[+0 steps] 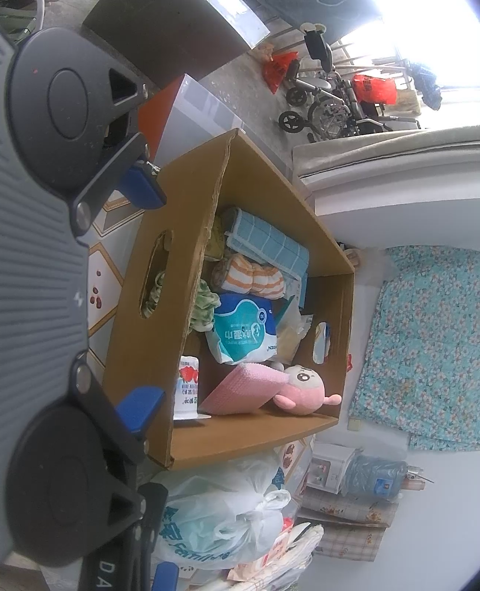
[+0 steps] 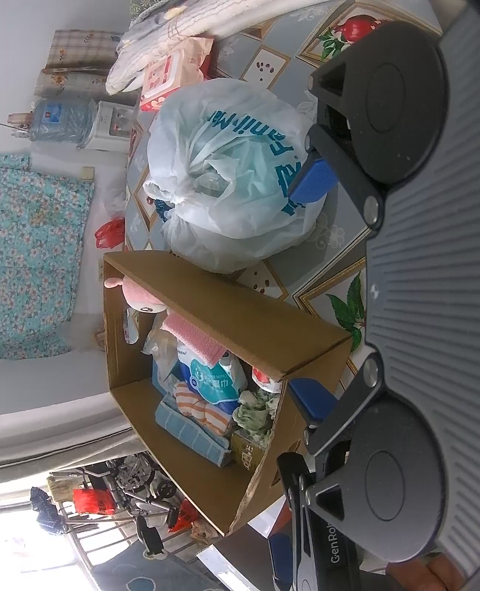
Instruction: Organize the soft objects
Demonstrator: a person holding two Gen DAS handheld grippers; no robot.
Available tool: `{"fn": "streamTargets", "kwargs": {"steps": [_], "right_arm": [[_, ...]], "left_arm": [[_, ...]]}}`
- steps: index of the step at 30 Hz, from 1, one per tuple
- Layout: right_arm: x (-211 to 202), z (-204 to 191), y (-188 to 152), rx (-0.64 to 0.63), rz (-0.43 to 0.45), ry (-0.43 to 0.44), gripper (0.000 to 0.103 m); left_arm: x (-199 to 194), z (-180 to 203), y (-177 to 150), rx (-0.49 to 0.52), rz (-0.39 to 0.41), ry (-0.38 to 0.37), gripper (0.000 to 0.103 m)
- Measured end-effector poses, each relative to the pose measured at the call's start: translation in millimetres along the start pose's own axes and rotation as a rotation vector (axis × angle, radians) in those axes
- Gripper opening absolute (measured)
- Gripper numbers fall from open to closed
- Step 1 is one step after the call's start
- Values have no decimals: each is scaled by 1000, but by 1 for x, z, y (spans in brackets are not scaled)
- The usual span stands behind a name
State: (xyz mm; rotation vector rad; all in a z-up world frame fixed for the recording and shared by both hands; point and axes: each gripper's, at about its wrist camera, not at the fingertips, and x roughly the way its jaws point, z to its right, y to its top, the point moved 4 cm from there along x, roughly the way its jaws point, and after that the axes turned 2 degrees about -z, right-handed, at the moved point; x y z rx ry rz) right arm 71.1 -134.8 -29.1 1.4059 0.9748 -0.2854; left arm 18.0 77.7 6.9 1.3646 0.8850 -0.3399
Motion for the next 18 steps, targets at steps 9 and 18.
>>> {"fn": "streamTargets", "kwargs": {"steps": [9, 18], "right_arm": [[0, 0, 0, 5, -2, 3, 102], [0, 0, -1, 8, -5, 6, 102]], "left_arm": [[0, 0, 0, 0, -1, 0, 103], [-1, 0, 0, 0, -2, 3, 103]]}}
